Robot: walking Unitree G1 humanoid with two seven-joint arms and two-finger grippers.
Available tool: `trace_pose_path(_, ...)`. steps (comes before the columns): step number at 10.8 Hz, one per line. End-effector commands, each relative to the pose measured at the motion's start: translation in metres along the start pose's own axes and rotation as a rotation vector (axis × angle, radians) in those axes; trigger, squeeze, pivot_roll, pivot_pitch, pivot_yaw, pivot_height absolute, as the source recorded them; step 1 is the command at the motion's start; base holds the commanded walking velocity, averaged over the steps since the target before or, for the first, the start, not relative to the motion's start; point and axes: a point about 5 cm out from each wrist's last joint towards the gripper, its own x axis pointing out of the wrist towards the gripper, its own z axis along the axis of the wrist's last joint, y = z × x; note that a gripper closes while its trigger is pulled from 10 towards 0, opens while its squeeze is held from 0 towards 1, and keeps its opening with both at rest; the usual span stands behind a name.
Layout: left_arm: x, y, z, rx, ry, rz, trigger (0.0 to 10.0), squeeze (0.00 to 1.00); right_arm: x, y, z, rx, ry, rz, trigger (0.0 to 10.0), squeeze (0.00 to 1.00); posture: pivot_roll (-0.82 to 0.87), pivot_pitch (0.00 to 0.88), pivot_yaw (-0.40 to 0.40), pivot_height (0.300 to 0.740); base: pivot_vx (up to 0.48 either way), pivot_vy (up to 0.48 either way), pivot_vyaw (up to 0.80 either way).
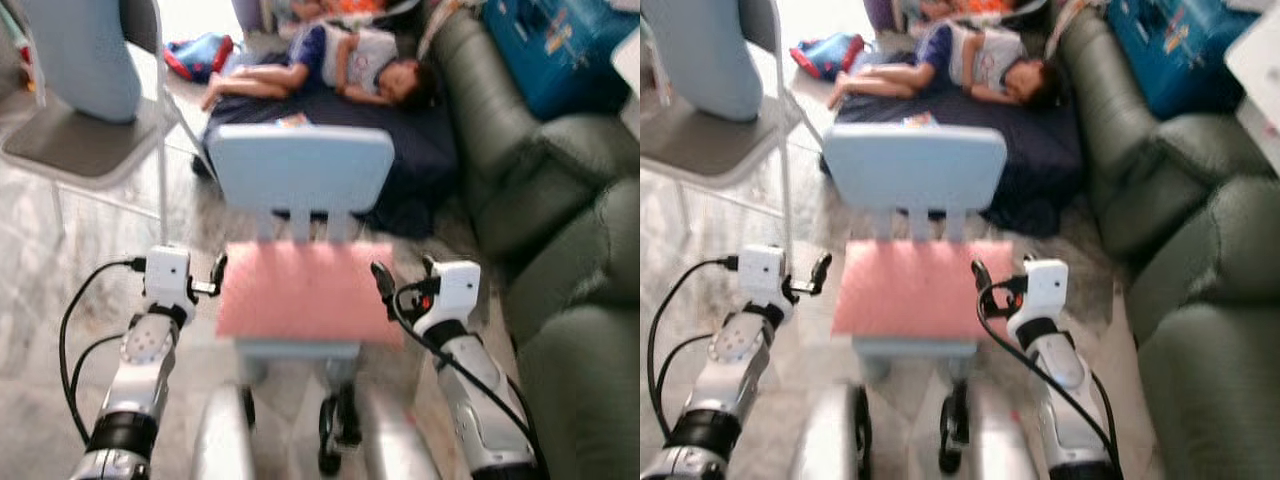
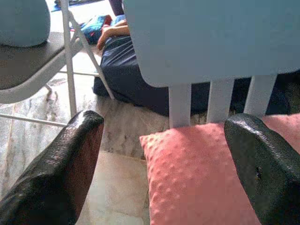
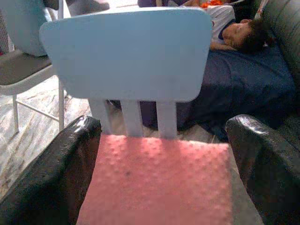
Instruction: Move the pillow to the sofa
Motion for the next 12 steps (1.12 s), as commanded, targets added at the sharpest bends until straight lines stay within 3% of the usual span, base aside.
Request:
trace_pose_path(1, -0.0014, 0.0034, -0.0013, 0.010, 0.011, 0.007, 10.0, 0.00, -0.0012, -0.0040, -0.0018, 0.007, 0.006, -0.007, 10.0, 0.00, -0.07, 0.179, -0.031, 0.619, 0.000, 0.000, 0.00)
trace_pose_path(10, 0.0001, 0.0020, 0.0032, 0.012, -0.025, 0.014, 10.0, 0.00, 0.0022, -0.0022, -0.0023, 0.005, 0.013, 0.024, 10.0, 0.00, -0.07, 0.185, -0.036, 0.614, 0.000, 0.000, 0.00)
trace_pose_path(12, 0.0006, 0.0010, 0.0034, 0.009, -0.024, 0.010, 10.0, 0.00, 0.0017, -0.0027, -0.0027, 0.002, 0.016, 0.023, 10.0, 0.00, -0.07, 0.186, -0.037, 0.614, 0.324, 0.000, 0.00)
